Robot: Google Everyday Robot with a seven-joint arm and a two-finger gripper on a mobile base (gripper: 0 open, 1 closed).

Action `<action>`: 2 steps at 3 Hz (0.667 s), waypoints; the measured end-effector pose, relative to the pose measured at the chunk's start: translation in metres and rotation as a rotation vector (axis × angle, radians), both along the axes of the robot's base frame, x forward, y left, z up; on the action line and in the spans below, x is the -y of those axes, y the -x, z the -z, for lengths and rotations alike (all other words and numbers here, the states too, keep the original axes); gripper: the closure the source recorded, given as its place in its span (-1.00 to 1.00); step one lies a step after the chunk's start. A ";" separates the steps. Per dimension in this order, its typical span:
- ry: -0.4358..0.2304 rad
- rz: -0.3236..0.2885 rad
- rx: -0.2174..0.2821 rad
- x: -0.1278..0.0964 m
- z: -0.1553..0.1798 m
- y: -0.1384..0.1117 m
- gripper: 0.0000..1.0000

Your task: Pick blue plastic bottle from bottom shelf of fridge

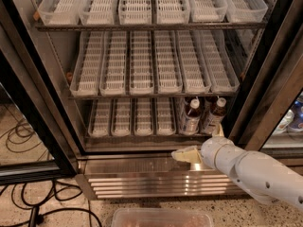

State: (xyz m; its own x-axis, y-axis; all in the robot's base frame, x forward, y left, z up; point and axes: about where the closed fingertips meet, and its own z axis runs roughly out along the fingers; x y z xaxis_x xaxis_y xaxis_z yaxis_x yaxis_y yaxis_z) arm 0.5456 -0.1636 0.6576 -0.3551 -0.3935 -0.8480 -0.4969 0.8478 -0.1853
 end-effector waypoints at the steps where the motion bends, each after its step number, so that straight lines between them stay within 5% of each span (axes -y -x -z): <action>1: -0.040 0.050 0.034 -0.011 -0.002 -0.009 -1.00; 2: -0.040 0.050 0.034 -0.011 -0.002 -0.009 -1.00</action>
Offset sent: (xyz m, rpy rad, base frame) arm 0.0062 0.0095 0.0002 0.0368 -0.0239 -0.0410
